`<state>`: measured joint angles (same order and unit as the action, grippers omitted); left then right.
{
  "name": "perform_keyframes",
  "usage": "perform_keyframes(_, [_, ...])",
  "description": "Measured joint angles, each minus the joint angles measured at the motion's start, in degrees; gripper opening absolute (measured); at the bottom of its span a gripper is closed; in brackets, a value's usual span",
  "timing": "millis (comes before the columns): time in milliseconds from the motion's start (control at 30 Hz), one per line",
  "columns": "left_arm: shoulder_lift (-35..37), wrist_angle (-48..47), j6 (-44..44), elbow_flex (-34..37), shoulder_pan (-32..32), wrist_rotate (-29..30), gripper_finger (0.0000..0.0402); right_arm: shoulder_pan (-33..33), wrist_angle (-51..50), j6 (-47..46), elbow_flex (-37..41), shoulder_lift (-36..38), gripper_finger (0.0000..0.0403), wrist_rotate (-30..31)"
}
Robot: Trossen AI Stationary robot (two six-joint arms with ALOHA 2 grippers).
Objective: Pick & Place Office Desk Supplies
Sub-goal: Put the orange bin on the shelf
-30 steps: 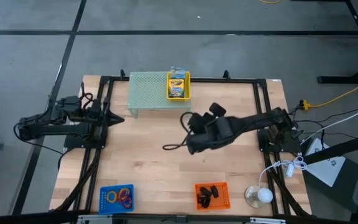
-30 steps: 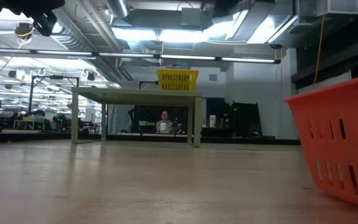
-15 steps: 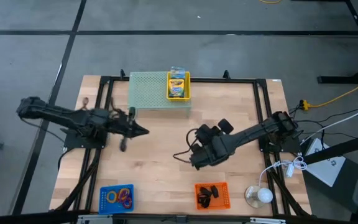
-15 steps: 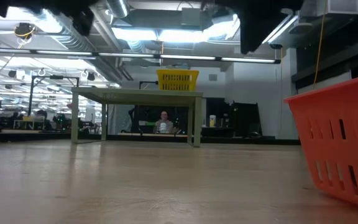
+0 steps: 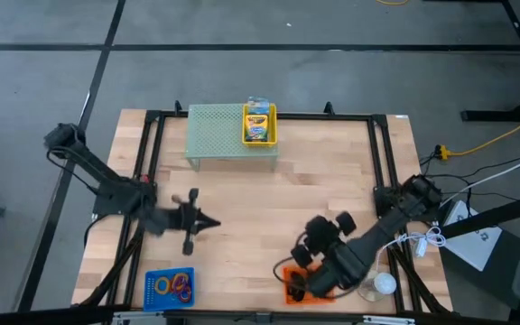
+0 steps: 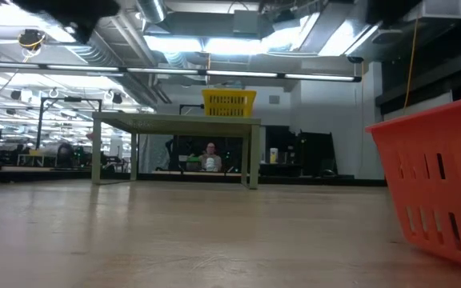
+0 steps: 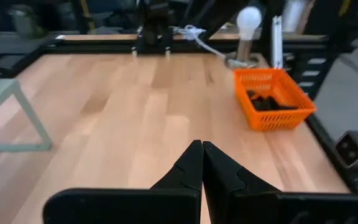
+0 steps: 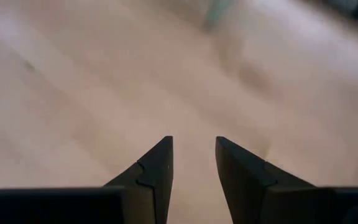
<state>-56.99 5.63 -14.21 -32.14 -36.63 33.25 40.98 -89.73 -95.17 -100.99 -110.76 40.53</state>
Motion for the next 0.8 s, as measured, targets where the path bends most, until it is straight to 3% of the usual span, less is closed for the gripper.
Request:
perform_keyframes(133, [-6.0,2.7,-4.7,0.0,-8.2,9.3,0.0004,3.3,0.8,-11.6,0.0,0.0,0.0121,-12.1])
perform_keyframes(233, [-10.5,7.3,-5.9,0.0,-12.5,11.9,0.0004,5.6,2.7,-16.8,0.0,0.0,0.0121,-20.3])
perform_keyframes(400, [-15.0,15.5,0.0,0.0,-16.2,8.2,0.0004,9.0,5.0,-25.8,0.0,0.0,0.0121,-24.6])
perform_keyframes(567, [-14.9,16.9,3.8,0.0,-16.7,7.5,0.0004,11.1,8.0,-34.7,0.0,-0.6,0.0121,-28.4])
perform_keyframes(800, [-14.8,16.5,6.6,0.0,-15.7,5.6,0.0004,10.8,15.6,-35.3,0.0,-5.1,0.0121,-32.2])
